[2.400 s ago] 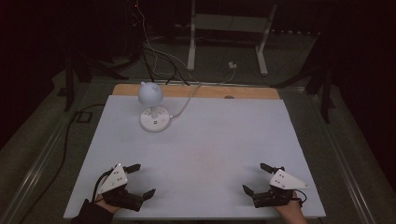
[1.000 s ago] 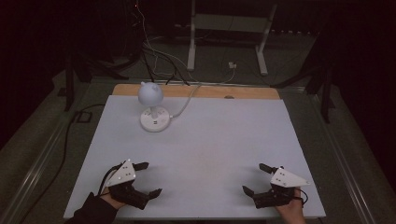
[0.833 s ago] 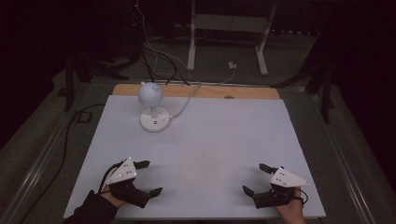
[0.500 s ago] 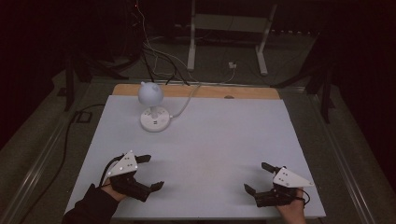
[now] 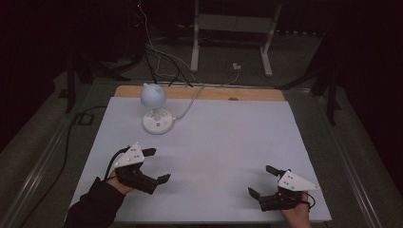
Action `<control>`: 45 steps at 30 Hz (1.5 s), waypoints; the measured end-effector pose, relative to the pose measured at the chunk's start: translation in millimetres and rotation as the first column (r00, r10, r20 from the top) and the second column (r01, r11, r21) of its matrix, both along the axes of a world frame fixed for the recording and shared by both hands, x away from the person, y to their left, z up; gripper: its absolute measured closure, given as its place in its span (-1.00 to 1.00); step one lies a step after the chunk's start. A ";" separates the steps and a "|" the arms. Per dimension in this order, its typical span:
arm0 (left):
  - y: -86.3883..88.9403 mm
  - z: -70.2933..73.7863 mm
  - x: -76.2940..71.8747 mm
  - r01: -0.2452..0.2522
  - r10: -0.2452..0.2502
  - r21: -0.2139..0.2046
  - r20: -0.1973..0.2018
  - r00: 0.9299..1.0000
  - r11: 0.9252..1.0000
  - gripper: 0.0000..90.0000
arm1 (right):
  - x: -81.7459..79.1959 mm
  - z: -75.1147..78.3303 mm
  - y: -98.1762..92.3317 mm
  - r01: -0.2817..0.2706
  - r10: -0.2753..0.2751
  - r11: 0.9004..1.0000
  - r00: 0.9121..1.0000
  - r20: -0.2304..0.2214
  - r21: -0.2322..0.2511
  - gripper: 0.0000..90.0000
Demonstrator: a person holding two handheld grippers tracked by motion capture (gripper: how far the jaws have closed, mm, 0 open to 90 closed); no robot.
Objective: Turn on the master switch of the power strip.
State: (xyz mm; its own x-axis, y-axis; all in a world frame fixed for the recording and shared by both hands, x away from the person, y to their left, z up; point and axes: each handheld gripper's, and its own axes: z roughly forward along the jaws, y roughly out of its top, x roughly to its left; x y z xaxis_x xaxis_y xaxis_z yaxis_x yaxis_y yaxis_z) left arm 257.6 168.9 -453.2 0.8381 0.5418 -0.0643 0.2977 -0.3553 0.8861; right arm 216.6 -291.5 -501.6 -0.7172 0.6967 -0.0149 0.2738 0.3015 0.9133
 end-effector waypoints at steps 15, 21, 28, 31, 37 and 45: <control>-5.6 8.3 31.3 -0.139 0.139 -0.004 -0.018 0.990 0.990 -1.00 | -0.3 1.1 -0.4 -0.002 0.002 1.000 1.000 -0.001 0.012 -1.00; -11.7 8.4 42.8 -0.191 0.191 0.000 -0.033 0.981 0.982 -1.00 | -0.5 1.3 -0.1 -0.004 0.004 1.000 1.000 -0.002 0.014 -1.00; -19.3 5.6 53.2 -0.225 0.225 -0.002 -0.033 0.974 0.974 -1.00 | -0.4 1.3 -0.4 -0.008 0.008 1.000 1.000 -0.002 0.017 -1.00; -22.1 4.7 57.9 -0.250 0.249 -0.001 -0.041 0.968 0.968 -1.00 | -0.4 1.2 -0.6 -0.009 0.009 1.000 1.000 -0.004 0.019 -1.00; -25.9 2.3 67.8 -0.295 0.294 -0.012 -0.065 0.954 0.955 -1.00 | 0.0 1.0 -1.0 -0.009 0.009 1.000 1.000 -0.006 0.020 -1.00; -34.9 -3.2 80.8 -0.400 0.402 0.041 -0.059 0.914 0.916 -1.00 | -0.2 1.3 -1.1 -0.011 0.012 1.000 1.000 -0.006 0.022 -1.00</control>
